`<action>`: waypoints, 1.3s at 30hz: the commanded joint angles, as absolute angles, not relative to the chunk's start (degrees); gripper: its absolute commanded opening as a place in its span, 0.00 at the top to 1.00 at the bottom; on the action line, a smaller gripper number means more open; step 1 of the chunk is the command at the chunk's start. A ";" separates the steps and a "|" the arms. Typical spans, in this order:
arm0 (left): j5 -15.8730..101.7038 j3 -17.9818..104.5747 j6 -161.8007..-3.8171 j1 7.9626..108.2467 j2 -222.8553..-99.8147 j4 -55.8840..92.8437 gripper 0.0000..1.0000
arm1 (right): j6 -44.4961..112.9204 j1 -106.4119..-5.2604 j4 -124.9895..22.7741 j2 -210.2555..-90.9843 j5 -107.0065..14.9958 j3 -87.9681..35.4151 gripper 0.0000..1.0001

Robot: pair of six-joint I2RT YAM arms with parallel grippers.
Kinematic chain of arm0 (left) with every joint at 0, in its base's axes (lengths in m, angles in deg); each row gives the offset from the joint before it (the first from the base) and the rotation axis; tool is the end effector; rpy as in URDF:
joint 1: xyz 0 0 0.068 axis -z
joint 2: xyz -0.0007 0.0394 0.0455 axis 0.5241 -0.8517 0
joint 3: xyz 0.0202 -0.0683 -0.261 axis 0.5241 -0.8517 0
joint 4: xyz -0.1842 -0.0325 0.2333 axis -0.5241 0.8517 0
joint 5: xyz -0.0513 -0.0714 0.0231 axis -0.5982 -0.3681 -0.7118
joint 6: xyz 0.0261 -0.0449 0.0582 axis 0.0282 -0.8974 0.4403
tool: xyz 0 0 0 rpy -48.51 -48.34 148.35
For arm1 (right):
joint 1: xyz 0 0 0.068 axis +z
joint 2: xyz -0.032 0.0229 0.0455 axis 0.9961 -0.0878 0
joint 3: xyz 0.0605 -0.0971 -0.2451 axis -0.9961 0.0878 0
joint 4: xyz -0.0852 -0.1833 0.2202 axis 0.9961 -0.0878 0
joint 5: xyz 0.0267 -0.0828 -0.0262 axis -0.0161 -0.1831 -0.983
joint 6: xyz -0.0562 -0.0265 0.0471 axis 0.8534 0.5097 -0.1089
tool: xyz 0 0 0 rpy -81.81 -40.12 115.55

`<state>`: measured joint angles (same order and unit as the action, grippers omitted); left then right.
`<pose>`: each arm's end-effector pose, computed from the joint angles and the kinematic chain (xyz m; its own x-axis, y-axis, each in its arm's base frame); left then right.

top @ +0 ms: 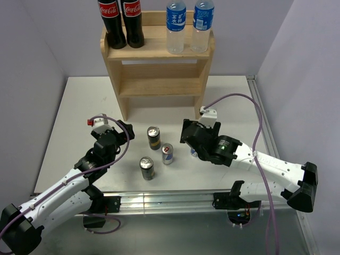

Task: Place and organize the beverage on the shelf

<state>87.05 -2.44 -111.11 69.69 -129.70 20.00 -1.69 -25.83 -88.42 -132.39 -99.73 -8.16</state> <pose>0.2157 -0.1192 0.2301 -0.2114 -0.4943 -0.8432 -0.1008 0.8691 -0.4842 0.1833 0.2132 0.2972 -0.4795 0.1149 -0.8700 -0.0012 0.9913 0.1316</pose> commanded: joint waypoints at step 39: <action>86.33 -2.51 -109.90 69.92 -129.61 18.56 0.01 | -22.61 -24.85 -62.03 -154.16 -119.82 14.91 0.01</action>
<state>86.99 -2.44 -110.89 69.69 -129.68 20.77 -22.46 -25.09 -67.44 -151.80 -112.65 14.53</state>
